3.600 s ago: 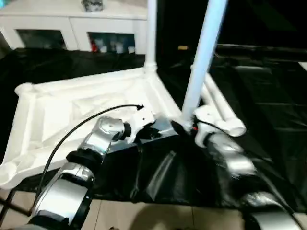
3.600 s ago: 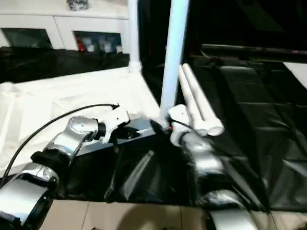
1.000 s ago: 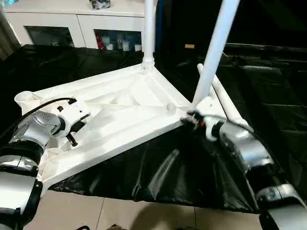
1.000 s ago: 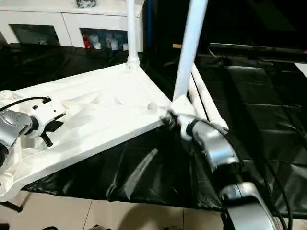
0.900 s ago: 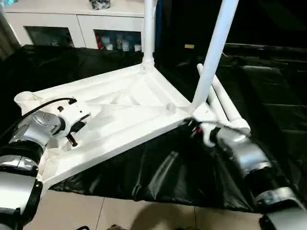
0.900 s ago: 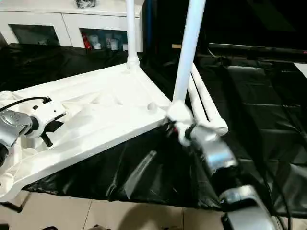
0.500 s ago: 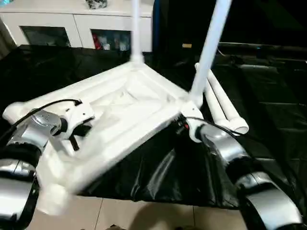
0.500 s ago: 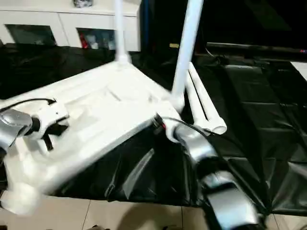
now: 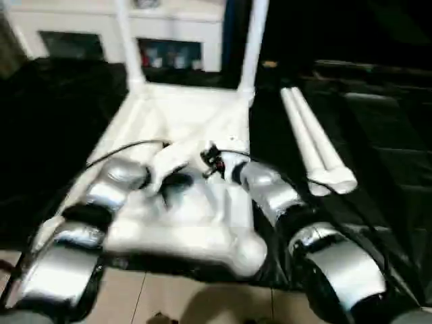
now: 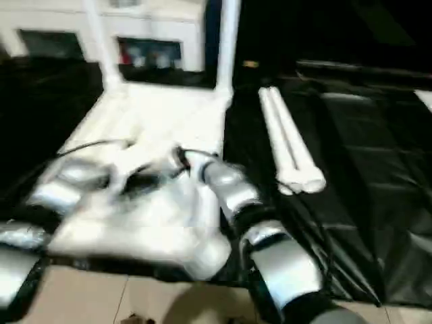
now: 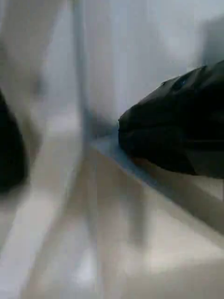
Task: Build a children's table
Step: Rotate table base
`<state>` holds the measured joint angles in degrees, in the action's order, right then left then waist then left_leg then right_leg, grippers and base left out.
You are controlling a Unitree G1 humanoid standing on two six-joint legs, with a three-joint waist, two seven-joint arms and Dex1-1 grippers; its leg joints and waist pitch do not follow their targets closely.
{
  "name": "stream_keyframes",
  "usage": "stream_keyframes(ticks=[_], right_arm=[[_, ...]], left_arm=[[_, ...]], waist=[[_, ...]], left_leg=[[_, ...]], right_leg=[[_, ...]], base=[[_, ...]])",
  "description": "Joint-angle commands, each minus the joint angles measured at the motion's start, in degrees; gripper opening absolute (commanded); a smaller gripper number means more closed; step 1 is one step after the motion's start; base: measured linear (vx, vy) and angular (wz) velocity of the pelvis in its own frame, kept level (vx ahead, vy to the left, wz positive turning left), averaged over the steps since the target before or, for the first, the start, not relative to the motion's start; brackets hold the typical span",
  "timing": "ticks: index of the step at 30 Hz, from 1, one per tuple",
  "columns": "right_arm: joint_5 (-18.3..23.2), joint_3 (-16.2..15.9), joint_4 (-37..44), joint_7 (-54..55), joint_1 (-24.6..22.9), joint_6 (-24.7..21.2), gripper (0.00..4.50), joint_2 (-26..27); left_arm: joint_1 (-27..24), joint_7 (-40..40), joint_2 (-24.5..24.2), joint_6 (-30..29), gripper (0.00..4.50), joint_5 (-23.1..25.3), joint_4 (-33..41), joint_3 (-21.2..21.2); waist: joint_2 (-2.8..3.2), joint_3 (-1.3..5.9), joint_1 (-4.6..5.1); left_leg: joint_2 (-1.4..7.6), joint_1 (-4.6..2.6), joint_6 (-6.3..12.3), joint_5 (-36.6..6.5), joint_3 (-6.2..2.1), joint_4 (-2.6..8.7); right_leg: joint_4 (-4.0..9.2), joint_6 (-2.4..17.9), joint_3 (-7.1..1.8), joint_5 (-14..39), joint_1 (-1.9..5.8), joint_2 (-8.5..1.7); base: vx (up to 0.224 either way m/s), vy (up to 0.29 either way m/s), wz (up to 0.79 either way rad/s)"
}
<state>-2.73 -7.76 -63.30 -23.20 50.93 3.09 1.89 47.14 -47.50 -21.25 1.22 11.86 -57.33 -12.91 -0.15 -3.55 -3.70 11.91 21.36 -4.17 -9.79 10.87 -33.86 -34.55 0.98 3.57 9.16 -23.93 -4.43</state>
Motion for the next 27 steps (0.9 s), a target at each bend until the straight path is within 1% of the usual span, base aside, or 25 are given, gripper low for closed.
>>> stream_keyframes(ticks=[1, 2, 3, 4, 5, 6, 7, 8, 9, 10, 11, 12, 13, 14, 15, 17, 18, 19, 21, 22, 23, 24, 25, 26, 27], right_arm=[[-0.4, 1.5, -1.0, 1.5, 0.1, 1.2, 0.15, -2.4], [0.0, 2.4, -0.3, 2.4, -0.4, 1.7, 0.15, -3.6], [0.3, 2.9, -0.1, 2.9, -0.5, 2.1, 0.15, -4.0], [1.1, 4.0, 1.3, 3.0, -1.2, 2.3, 0.15, -5.1], [1.5, 4.5, 2.1, 2.6, -1.6, 2.4, 0.15, -5.6], [1.5, 4.5, 2.1, 2.6, -1.6, 2.4, 0.15, -5.6], [1.8, 4.9, 3.4, 2.0, -2.2, 2.4, 0.15, -6.2], [2.1, 5.1, 5.1, 1.3, -3.0, 2.0, 0.15, -6.9], [2.4, 5.3, 6.5, 0.8, -3.6, 1.7, 0.15, -7.4], [2.6, 5.4, 8.7, -0.1, -4.7, 0.7, 0.15, -8.1], [2.8, 5.5, 10.5, -0.7, -5.5, -0.5, 0.15, -8.7], [3.0, 5.5, 12.2, -1.4, -6.4, -1.8, 0.15, -9.3], [3.4, 5.5, 15.0, -3.0, -7.7, -4.1, 0.39, -10.6], [3.4, 5.5, 15.0, -3.0, -7.7, -4.1, 0.39, -10.6], [3.3, 5.3, 15.6, -3.3, -8.1, -4.5, 0.39, -11.3], [3.3, 6.2, 16.1, -2.6, -8.3, -5.2, 0.6, -13.0], [3.5, 6.7, 15.6, -1.9, -7.9, -5.4, 0.76, -13.3], [3.6, 7.8, 14.5, -0.2, -7.0, -6.0, 0.81, -13.9], [3.6, 8.4, 14.2, 0.8, -6.6, -6.5, 1.0, -14.1], [3.8, 9.9, 10.7, 3.5, -4.1, -6.5, 1.13, -15.4], [3.8, 9.9, 10.7, 3.5, -4.1, -6.5, 1.22, -15.4], [4.1, 10.9, 9.1, 5.1, -2.4, -7.1, 1.26, -16.3], [4.1, 10.9, 9.1, 5.1, -2.4, -7.1, 1.32, -16.3], [4.2, 11.3, 6.9, 6.2, -0.7, -6.5, 1.32, -17.0], [4.7, 11.8, 5.6, 6.4, 0.3, -6.3, 1.5, -17.3]], left_arm=[[2.1, 6.8, -0.9, 1.0, 0.0, 2.2, -1.9, 0.2], [3.1, 11.8, -0.1, 0.8, 0.0, 2.8, -4.0, 0.5], [3.4, 13.7, 0.3, 0.7, 0.0, 2.9, -4.8, 0.8], [4.0, 18.2, 1.0, 1.3, 0.0, 3.3, -6.1, 1.2], [4.5, 20.3, 1.3, 2.0, 0.0, 3.5, -7.1, 1.3], [4.5, 20.3, 1.3, 2.0, 0.0, 3.5, -7.1, 1.3], [4.9, 22.7, 1.6, 2.6, 0.0, 3.4, -8.0, 1.7], [5.3, 23.7, 1.9, 3.1, 0.0, 3.0, -8.9, 2.2], [5.6, 24.4, 2.1, 3.5, 0.0, 2.6, -9.6, 2.5], [5.7, 24.6, 2.2, 3.9, 0.0, 1.8, -9.7, 3.3], [5.7, 23.8, 2.3, 4.2, 0.0, 1.1, -9.4, 3.9], [5.8, 23.2, 2.4, 4.8, 0.0, 0.4, -9.5, 4.5], [5.9, 21.6, 2.4, 5.8, 0.0, -1.2, -8.8, 5.9], [5.9, 21.6, 2.4, 5.8, 0.0, -1.2, -8.8, 5.9], [6.0, 20.7, 2.5, 6.1, 0.0, -2.2, -8.6, 6.7], [6.2, 17.7, 2.9, 6.2, 0.0, -5.9, -6.3, 9.3], [6.1, 17.0, 2.8, 6.2, 0.33, -6.4, -5.3, 9.6], [6.0, 15.9, 2.8, 6.4, 0.41, -7.3, -3.7, 9.9], [6.0, 15.6, 2.8, 6.5, 0.41, -7.6, -3.1, 9.9], [4.5, 12.3, 2.6, 4.4, 0.46, -9.5, 2.4, 10.0], [4.5, 12.3, 2.6, 4.4, 0.6, -9.5, 2.4, 10.0], [2.5, 9.8, 2.2, 2.5, 0.76, -10.8, 7.9, 10.0], [2.5, 9.8, 2.2, 2.5, 0.84, -10.8, 7.9, 10.0], [0.0, 7.9, 1.4, 1.1, 0.84, -11.7, 13.5, 9.5], [-2.1, 6.7, 0.7, -0.2, 0.93, -12.4, 17.6, 9.3]], waist=[[1.02, 4.54, 0.42], [1.69, 4.55, 0.47], [1.33, 4.61, 0.54], [0.97, 4.71, 0.56], [2.07, 4.79, 0.5], [1.58, 4.81, 0.66], [1.4, 4.97, 0.62], [1.62, 4.93, 0.53], [1.52, 4.97, 0.56], [2.06, 4.88, 0.63], [2.24, 4.82, 0.66], [1.94, 4.83, 0.67], [2.38, 4.84, 0.61], [2.24, 4.76, 0.67], [2.58, 4.77, 0.62], [2.48, 4.72, 0.57], [2.41, 4.69, 0.53], [2.03, 4.61, 0.52], [2.22, 4.66, 0.55], [1.72, 4.82, 0.51], [1.9, 4.82, 0.46], [1.24, 4.63, 0.47], [1.44, 4.78, 0.35], [1.61, 4.7, 0.44], [1.15, 4.7, 0.52]], left_leg=[[1.15, -1.43, -1.78, -14.9, -0.6, 4.23], [1.02, -1.34, -1.85, -14.7, -0.64, 4.14], [0.91, -1.39, -1.6, -14.6, -0.49, 3.95], [0.68, -1.04, -0.91, -13.5, -0.43, 3.78], [0.73, -1.11, -0.4, -12.9, -0.5, 3.63], [0.64, -0.93, 0.12, -12.7, -0.36, 3.54], [0.54, -0.75, 0.81, -11.7, -0.44, 3.43], [0.48, -0.74, 1.26, -11.5, -0.43, 3.37], [0.57, -0.74, 1.56, -11.3, -0.48, 3.37], [0.65, -0.86, 2.01, -11.5, -0.52, 3.36], [0.52, -0.88, 2.05, -11.8, -0.56, 3.3], [0.52, -0.85, 2.14, -12.3, -0.54, 3.26], [0.52, -0.94, 2.24, -12.7, -0.57, 3.25], [0.46, -0.87, 2.31, -12.7, -0.54, 3.22], [0.44, -0.89, 2.25, -12.9, -0.57, 3.2], [0.54, -0.97, 1.69, -13.4, -0.56, 3.19], [0.54, -0.9, 1.52, -13.3, -0.55, 3.17], [0.62, -0.87, 1.51, -13.2, -0.53, 3.22], [0.59, -0.82, 1.52, -12.3, -0.48, 3.17], [0.6, -0.75, 1.53, -11.3, -0.49, 3.1], [0.71, -0.75, 1.5, -10.9, -0.5, 3.13], [0.61, -0.65, 1.85, -10.6, -0.24, 3.06], [0.76, -0.49, 1.78, -9.9, -0.48, 3.05], [0.67, -0.51, 2.25, -9.5, -0.23, 2.95], [0.74, -0.33, 2.45, -9.3, -0.32, 3.01]], right_leg=[[3.1, 12.3, -2.49, 8.3, 3.07, -3.16], [2.95, 12.4, -2.48, 7.7, 3.11, -3.11], [3.07, 12.7, -2.5, 7.0, 3.17, -3.05], [2.96, 13.0, -2.49, 6.1, 3.55, -3.04], [2.96, 13.4, -2.42, 5.1, 3.54, -3.13], [3.14, 13.5, -2.4, 4.3, 3.61, -2.97], [2.84, 14.2, -2.3, 2.8, 3.94, -2.92], [2.85, 14.2, -2.26, 2.3, 3.9, -2.87], [2.82, 14.4, -2.22, 2.1, 3.93, -2.95], [3.08, 15.0, -2.09, 1.9, 3.8, -2.89], [3.03, 15.2, -2.0, 2.1, 3.92, -2.7], [3.12, 15.5, -2.01, 2.4, 4.01, -2.74], [3.18, 15.8, -1.96, 3.1, 4.0, -2.77], [3.23, 15.9, -1.96, 3.5, 4.02, -2.72], [3.23, 15.9, -1.94, 3.9, 4.01, -2.75], [3.38, 16.1, -1.94, 5.6, 3.91, -2.86], [3.34, 16.2, -1.97, 6.1, 3.9, -2.91], [3.38, 16.1, -1.99, 6.7, 3.9, -2.98], [3.3, 16.0, -2.02, 6.5, 3.85, -2.89], [2.98, 16.2, -2.02, 6.1, 3.96, -3.05], [2.99, 16.4, -2.04, 6.1, 3.96, -3.18], [3.14, 16.2, -2.04, 6.2, 3.84, -2.96], [2.65, 16.6, -2.07, 5.7, 4.17, -3.28], [2.86, 16.3, -2.05, 5.6, 3.89, -3.07], [2.74, 16.4, -1.98, 6.2, 3.98, -3.23]], base=[[0.0, 0.0, 0.0], [0.0, 0.0, 0.0], [0.0, 0.0, 0.0], [0.0, 0.0, 0.0], [0.0, 0.0, 0.0], [0.0, 0.0, 0.0], [0.0, 0.0, 0.0], [0.0, 0.0, 0.0], [0.0, 0.0, 0.0], [0.0, 0.0, 0.0], [0.0, 0.0, 0.0], [0.0, 0.0, 0.0], [0.0, 0.0, 0.0], [0.0, 0.0, 0.0], [0.0, 0.0, 0.0], [0.0, 0.0, 0.0], [0.0, 0.0, 0.0], [0.0, 0.0, 0.0], [0.0, 0.0, 0.0], [0.0, 0.0, 0.0], [0.0, 0.0, 0.0], [0.0, 0.0, 0.0], [0.0, 0.0, 0.0], [0.0, 0.0, 0.0], [0.0, 0.0, 0.0]])
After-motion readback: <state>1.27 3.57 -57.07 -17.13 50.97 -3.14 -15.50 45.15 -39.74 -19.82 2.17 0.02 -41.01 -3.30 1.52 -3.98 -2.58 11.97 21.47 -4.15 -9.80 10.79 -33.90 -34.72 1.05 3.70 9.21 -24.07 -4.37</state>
